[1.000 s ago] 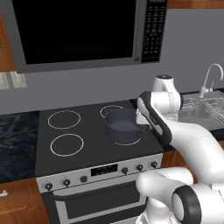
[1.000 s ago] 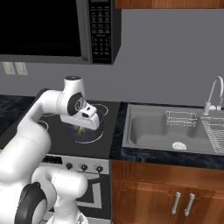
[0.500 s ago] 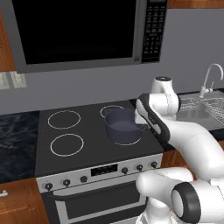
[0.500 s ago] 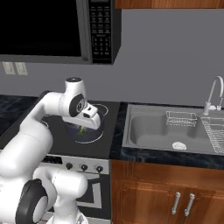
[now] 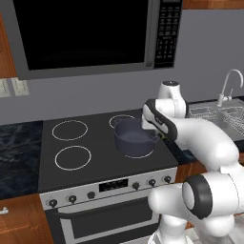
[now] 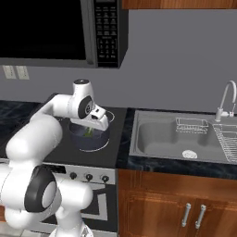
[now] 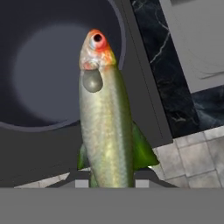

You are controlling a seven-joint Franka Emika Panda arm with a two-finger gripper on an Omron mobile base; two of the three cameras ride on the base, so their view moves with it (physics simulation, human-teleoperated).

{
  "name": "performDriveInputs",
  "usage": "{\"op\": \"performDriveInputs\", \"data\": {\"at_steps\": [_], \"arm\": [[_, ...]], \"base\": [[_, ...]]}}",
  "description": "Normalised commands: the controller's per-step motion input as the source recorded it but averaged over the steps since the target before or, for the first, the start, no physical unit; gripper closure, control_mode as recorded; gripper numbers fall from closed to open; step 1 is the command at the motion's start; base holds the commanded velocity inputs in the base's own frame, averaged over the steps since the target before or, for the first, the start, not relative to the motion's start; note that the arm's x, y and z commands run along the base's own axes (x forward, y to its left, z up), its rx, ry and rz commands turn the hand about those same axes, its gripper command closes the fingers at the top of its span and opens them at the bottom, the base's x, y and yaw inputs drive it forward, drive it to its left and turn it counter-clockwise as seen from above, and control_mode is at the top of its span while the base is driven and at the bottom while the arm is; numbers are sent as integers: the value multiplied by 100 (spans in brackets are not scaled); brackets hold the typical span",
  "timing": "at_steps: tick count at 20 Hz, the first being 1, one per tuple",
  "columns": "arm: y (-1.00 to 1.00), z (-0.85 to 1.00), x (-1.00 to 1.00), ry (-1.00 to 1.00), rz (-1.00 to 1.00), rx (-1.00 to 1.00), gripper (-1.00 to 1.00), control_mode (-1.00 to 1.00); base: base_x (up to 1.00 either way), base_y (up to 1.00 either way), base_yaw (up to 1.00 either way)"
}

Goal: Retrieve the frozen meat and place it in the pot on a burner. Then turn the burner on.

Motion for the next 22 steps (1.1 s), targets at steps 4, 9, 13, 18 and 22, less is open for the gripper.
{"op": "performDriveInputs", "data": {"at_steps": [4, 9, 13, 18, 22], "arm": [[9, -1, 54, 0, -1, 0, 100, -100], [0, 0, 21, 0, -1, 0, 100, -100], [0, -20, 18, -3, 0, 0, 100, -100], [0, -25, 23, -5, 0, 0, 100, -100], [2, -16, 32, -1, 0, 0, 100, -100]], "base": [[0, 0, 0], [0, 0, 0], [0, 0, 0], [0, 0, 0], [0, 0, 0]]}}
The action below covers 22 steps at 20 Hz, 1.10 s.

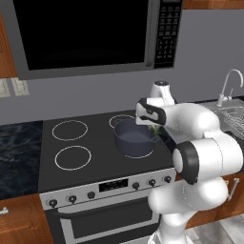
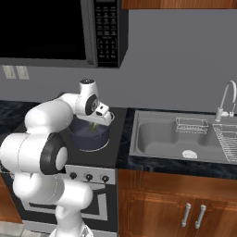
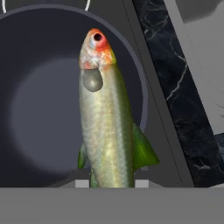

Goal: Retrieve the frozen meat and place it in the pot on a burner. Then turn the burner on.

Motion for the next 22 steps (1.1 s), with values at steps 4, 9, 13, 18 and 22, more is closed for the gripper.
{"op": "performDriveInputs", "data": {"at_steps": [4, 9, 13, 18, 22], "arm": [[6, -5, 40, 0, 0, 0, 100, -100], [15, -3, 24, -1, 0, 0, 100, -100], [21, -11, 9, 0, -1, 0, 100, -100], [12, -29, 0, 0, -1, 1, 100, -100], [2, -24, 0, 0, 0, 5, 100, -100]], "base": [[0, 0, 0], [0, 0, 0], [0, 0, 0], [0, 0, 0], [0, 0, 0]]}}
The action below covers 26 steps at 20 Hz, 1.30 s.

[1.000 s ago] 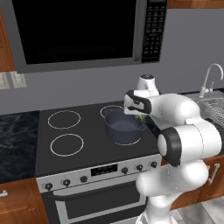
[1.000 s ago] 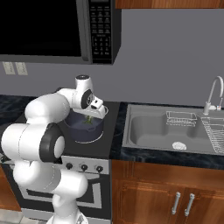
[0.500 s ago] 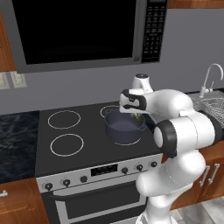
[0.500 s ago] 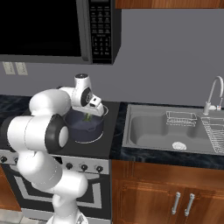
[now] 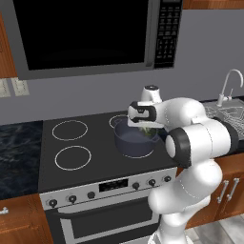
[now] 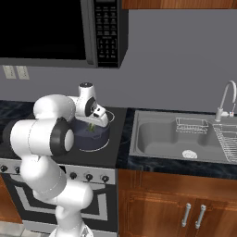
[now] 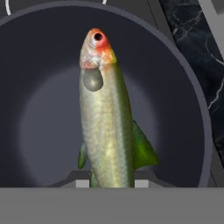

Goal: Retrieve the frozen meat and place it in the pot on a burner. Then turn the burner on.

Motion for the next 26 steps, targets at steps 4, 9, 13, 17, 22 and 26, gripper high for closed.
{"op": "performDriveInputs", "data": {"at_steps": [4, 9, 13, 17, 22, 26], "arm": [[1, -15, 0, 0, 0, 3, 100, -100], [4, -8, 2, 0, 0, 1, -100, -100], [0, 0, 4, 0, 0, 0, -100, -100], [0, 0, 9, 0, 0, 0, -100, -100], [0, 0, 2, 0, -1, -1, -100, -100], [-3, 16, -3, 1, -2, -2, -100, -100]], "base": [[0, 0, 0], [0, 0, 0], [0, 0, 0], [0, 0, 0], [0, 0, 0], [0, 0, 0]]}}
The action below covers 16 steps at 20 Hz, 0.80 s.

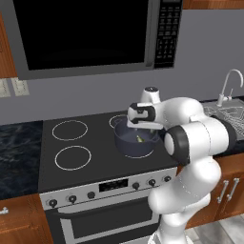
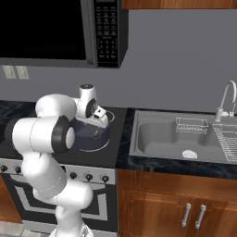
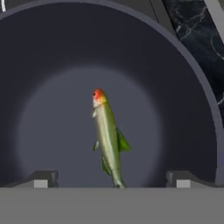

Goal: Retrieve the frozen meat and place it in the pot on a burner. Then turn the burner on.

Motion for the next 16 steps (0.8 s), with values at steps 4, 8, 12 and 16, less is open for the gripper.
{"op": "performDriveInputs", "data": {"at_steps": [4, 8, 12, 16], "arm": [[0, 32, -15, 0, 0, -1, -100, -100], [-8, 38, -39, 0, 0, -3, -100, -100], [-13, 4, -54, 0, 1, -6, -100, -100], [-12, 26, -67, 0, 3, -4, -100, -100]], "base": [[0, 0, 0], [0, 0, 0], [0, 0, 0], [0, 0, 0]]}}
